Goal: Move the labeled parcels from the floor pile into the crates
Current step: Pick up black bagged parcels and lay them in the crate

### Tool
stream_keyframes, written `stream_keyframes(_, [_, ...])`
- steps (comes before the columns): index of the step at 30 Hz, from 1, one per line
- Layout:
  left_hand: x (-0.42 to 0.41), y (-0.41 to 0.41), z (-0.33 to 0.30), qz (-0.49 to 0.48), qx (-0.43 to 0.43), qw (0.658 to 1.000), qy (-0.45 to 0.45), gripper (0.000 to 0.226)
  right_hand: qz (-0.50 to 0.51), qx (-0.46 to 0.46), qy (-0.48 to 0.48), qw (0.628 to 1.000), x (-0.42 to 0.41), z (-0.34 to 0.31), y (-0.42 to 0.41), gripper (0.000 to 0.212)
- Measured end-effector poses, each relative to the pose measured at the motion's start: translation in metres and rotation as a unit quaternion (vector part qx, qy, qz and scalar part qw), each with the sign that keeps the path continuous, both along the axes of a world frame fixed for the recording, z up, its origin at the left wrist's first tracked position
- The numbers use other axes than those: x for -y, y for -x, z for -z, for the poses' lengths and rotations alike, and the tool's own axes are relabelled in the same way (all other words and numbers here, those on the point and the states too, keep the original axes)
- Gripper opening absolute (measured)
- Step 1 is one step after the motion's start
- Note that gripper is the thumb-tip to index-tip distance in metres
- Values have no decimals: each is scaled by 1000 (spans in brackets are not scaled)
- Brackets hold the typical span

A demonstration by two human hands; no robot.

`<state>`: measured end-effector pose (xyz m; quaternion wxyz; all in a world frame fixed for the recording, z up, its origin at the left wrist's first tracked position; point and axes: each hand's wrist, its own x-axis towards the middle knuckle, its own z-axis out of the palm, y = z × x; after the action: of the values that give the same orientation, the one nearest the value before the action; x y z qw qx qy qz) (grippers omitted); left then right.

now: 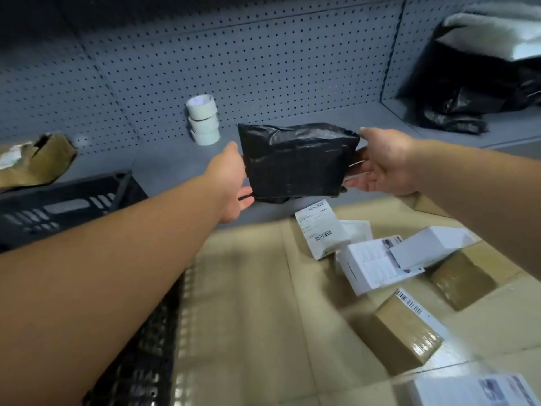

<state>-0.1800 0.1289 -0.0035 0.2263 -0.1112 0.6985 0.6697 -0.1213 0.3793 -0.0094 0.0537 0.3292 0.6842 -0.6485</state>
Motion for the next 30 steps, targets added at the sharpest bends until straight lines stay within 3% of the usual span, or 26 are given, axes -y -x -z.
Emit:
stream_keyframes(5, [66, 9, -22, -58, -15, 996, -65, 45, -25, -40, 62, 997, 60, -16, 7, 66])
stream_keyframes(9, [119, 8, -34, -24, -38, 999, 21, 20, -70, -59, 84, 992, 109, -24, 7, 64])
stream_keyframes(14, [187, 1, -43, 36, -84, 992, 90, 22, -119, -81, 102, 984, 165, -30, -1, 54])
stream_keyframes(21, [259, -16, -39, -51, -139, 987, 64, 31, -190, -70, 183, 962, 225, -37, -12, 58])
stream_keyframes(28, [325, -11, -50, -117, -160, 971, 134, 8, -234, -70, 212, 946, 296, -51, 3, 61])
stream_keyframes(30, [348, -6, -51, -124, -146, 970, 147, 12, -238, -68, 209, 946, 319, -54, 10, 62])
